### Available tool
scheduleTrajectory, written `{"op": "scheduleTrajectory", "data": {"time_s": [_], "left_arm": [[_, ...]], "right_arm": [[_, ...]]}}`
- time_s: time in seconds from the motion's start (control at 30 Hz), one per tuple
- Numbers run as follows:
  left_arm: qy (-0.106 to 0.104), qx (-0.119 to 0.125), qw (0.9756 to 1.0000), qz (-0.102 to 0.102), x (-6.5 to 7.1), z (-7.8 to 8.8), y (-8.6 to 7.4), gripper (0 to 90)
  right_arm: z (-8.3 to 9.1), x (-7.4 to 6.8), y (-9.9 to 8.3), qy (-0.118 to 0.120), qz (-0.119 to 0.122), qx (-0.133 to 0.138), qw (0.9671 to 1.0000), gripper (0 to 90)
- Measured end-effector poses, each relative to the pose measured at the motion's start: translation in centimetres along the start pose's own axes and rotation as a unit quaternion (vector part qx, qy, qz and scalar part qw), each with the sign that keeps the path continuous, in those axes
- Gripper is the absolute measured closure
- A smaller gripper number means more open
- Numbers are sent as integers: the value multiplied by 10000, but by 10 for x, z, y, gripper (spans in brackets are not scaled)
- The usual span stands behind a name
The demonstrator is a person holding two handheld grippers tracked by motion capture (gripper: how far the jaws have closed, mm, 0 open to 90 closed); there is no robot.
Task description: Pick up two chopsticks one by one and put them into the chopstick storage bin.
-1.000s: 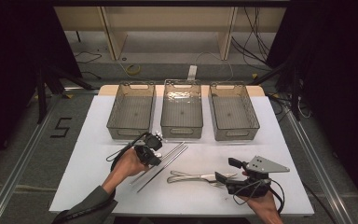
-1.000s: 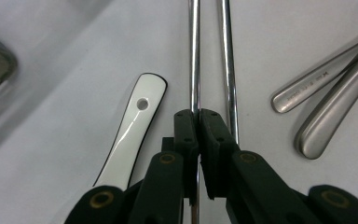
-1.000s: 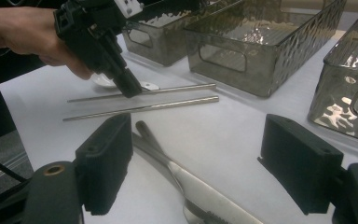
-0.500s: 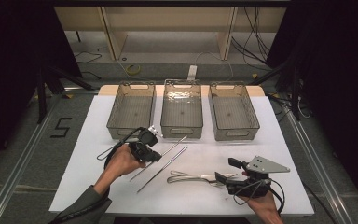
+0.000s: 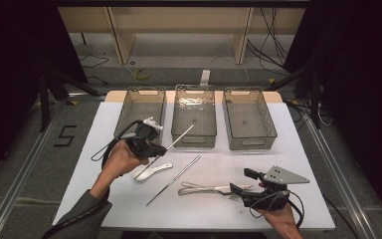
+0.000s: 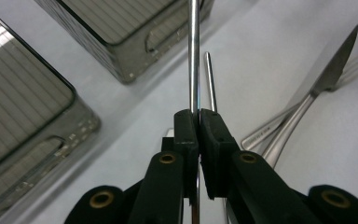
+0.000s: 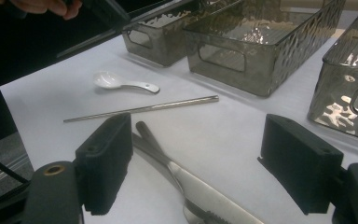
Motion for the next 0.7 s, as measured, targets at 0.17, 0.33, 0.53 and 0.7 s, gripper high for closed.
{"op": "scheduleTrajectory", "data": {"time_s": [0.17,0.33,0.53,0.7], "left_arm": [[157,175,9997,88,-13,8,10,853],[352,345,9985,254,-32,17,23,852],[769,579,9942,472,-58,22,34,852],[989,678,9889,875,-91,18,40,852]], "right_arm": [[0,0,0,2,-16,12,10000,259],[1,1,0,18,-34,18,10000,259],[1,1,0,23,-44,27,10000,259],[0,1,0,37,-48,14,10000,259]]}}
Point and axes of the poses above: each handheld gripper's, and its own axes: z roughly backward along the jaws, y roughly out of its top, x roughly to its right, the point moved 1 cm from there along -z, roughly forward along the jaws, and after that the axes turned 5 degrees about z, right-handed, at the moved point
